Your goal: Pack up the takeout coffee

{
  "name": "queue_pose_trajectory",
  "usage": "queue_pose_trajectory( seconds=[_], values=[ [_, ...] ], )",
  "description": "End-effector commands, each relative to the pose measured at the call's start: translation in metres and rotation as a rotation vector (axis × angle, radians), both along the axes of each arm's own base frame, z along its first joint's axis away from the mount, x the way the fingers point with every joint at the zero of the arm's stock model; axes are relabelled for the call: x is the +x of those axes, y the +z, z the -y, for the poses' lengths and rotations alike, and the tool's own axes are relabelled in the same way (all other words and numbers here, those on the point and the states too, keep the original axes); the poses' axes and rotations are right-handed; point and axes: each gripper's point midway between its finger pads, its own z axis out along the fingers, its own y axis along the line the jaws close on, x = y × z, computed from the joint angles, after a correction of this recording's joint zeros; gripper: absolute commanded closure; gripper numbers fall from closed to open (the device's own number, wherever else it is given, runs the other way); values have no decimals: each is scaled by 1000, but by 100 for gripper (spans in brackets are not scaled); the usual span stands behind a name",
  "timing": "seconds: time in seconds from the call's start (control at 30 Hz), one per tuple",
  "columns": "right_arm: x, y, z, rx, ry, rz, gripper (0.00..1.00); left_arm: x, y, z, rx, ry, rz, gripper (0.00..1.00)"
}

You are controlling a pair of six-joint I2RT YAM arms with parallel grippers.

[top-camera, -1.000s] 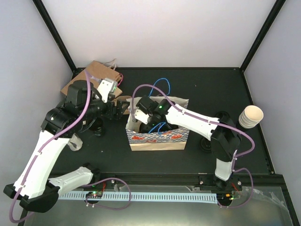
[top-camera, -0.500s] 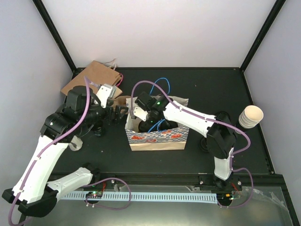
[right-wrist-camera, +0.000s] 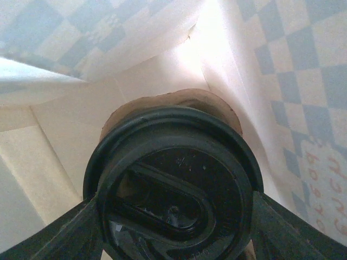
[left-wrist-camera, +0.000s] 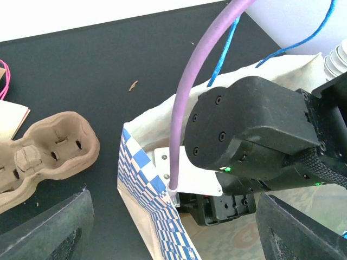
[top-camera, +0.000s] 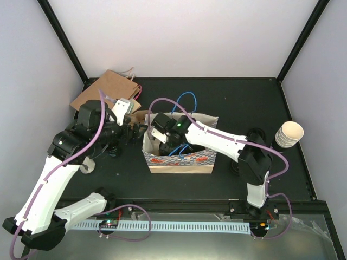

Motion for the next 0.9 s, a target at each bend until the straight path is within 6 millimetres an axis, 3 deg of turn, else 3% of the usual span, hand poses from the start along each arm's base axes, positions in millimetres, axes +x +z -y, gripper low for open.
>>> queue_pose_trajectory(
  seconds=[0.0, 0.17, 0.33, 0.63, 0.87],
  values=[
    [-31, -80, 46, -232, -34, -170, 45, -2, -1, -1, -14, 8, -17, 16],
    [-46, -87, 49, -190, -4, -320, 45, -1, 1, -1, -20, 6, -3, 16],
    [-47, -90, 53, -229, -29, -364, 45, 0, -1, 1, -23, 2, -6, 16],
    [-25, -85, 71, -376, -132, -167, 46, 0, -2, 2, -21, -3, -10, 16],
    [-37, -77, 59, -239, -75, -162, 45, -2, -2, 2, -24, -5, -12, 16]
  ],
)
